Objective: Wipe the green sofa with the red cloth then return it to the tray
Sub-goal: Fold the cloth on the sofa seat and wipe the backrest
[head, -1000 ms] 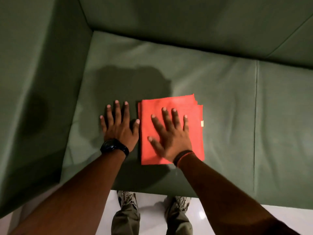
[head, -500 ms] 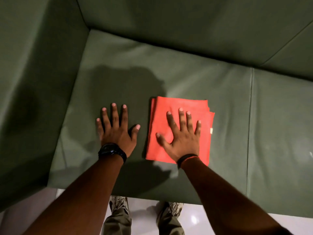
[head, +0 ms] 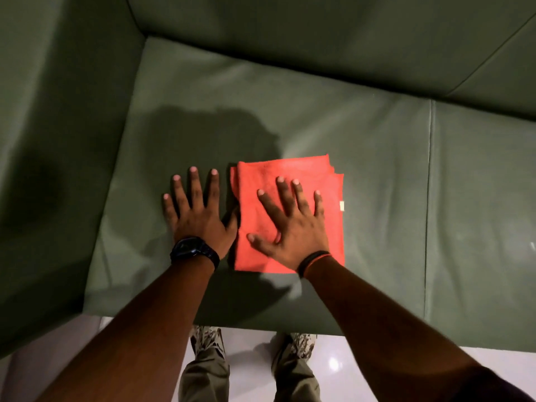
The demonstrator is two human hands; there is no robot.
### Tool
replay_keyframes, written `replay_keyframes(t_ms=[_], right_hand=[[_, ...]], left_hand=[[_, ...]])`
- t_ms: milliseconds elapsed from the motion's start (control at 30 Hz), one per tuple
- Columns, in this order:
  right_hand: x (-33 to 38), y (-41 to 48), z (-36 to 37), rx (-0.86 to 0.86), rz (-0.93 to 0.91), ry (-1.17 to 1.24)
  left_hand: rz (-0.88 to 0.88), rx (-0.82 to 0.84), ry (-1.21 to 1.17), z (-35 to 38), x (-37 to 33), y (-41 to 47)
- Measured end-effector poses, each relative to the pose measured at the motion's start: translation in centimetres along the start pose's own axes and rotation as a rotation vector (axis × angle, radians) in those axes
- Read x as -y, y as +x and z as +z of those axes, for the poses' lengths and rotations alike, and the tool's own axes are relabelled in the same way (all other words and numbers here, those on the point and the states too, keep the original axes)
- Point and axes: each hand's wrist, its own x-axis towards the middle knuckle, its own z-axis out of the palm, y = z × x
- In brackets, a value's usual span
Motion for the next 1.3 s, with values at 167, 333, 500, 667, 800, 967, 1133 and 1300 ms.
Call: replay_keyframes(t_ms=[167,333,500,667,800,967,1133,1300], right_hand=[[-2.0,0.2,-0.2,-0.067,0.171,0.009],[0.6,-0.6,0.2,0.027,0.037,0.012],[-3.5,-0.8,-0.1,-0.058,0.243,0.0],[-0.5,-0.8,0.7,-0.087,0.332,0.022],[0.0,-0.5,1.3,-0.129,0.354,0.149],[0.9,2.8,-3.8,-0.258,0.584,1.07],[-2.3,7.2,-16.4,-0.592,0.539,1.534],[-4.2,14.0,-26.0,-1.023,0.214,1.267]], left_hand=[[-0.019,0.01,-0.001,-0.1,-0.2,0.1],[0.005,0.018,-0.006,0.0,-0.1,0.1],[-0.003,0.039,-0.009,-0.4,0.0,0.3],[-0.02,0.06,-0.03,-0.8,0.0,0.3],[-0.012,0.103,-0.064,-1.3,0.0,0.4],[0.064,0.125,-0.042,-4.0,-0.5,3.1],[0.026,-0.101,-0.113,-12.5,-5.8,10.7],[0.034,-0.331,-0.189,-20.3,-10.3,19.1]])
